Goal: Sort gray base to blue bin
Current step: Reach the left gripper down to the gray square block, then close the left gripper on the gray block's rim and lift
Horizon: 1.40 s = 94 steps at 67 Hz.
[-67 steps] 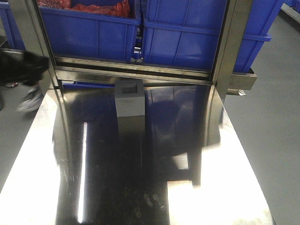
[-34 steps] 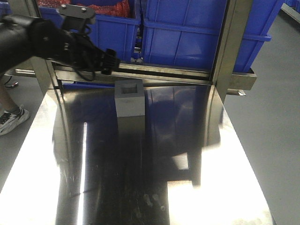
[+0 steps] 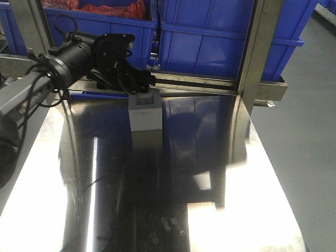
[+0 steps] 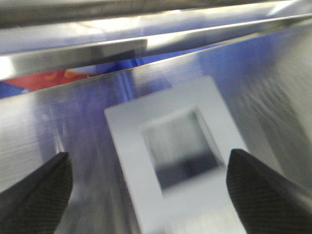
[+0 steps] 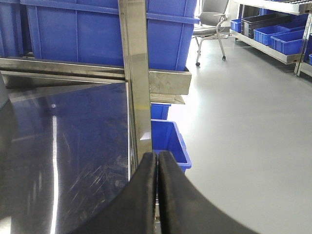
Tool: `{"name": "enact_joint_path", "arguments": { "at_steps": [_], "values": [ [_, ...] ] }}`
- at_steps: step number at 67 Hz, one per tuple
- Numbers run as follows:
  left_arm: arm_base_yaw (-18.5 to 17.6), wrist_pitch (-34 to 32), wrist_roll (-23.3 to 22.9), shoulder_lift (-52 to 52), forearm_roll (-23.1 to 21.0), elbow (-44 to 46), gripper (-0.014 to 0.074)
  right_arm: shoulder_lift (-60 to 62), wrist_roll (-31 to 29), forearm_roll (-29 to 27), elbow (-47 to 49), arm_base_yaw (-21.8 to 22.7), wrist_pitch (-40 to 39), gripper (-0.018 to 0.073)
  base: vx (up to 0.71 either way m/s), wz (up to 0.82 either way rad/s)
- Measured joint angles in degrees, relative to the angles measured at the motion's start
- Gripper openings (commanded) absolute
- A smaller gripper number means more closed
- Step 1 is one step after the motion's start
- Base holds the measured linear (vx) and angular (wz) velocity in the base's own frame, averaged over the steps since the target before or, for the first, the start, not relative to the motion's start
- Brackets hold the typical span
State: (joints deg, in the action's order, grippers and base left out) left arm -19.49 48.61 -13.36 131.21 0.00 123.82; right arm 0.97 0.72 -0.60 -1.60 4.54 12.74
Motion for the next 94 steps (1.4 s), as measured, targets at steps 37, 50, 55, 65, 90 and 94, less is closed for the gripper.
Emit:
{"name": "enact_joint_path", "arguments": {
  "at_steps": [37,50,55,65,90,94],
  "values": [
    [1.46,1.45,-3.30,5.49,0.59,3.84,0.0586,0.00,0.00,0.00,0.00,0.00,0.00,-0.0005,0.00,0.00],
    [1.46,1.63,-3.30,6.81,0.00,3.95,0.0586,0.00,0.00,0.00,0.00,0.00,0.00,-0.0005,0.00,0.00],
    [1.46,1.78,-3.44,7.09,0.00,3.95,0.0586,0.00,0.00,0.00,0.00,0.00,0.00,-0.0005,0.00,0.00],
    [1.46,1.78,-3.51,7.09,0.00,3.95,0.0552,0.00,0.00,0.00,0.00,0.00,0.00,-0.0005,0.00,0.00],
    [1.46,1.76,-3.56,7.09,-0.81,4.10,0.0175,0.00,0.00,0.00,0.00,0.00,0.00,-0.0005,0.00,0.00],
    [1.46,1.76,-3.51,7.09,-0.92,4.21,0.0104,0.00,0.00,0.00,0.00,0.00,0.00,-0.0005,0.00,0.00]
  ]
}}
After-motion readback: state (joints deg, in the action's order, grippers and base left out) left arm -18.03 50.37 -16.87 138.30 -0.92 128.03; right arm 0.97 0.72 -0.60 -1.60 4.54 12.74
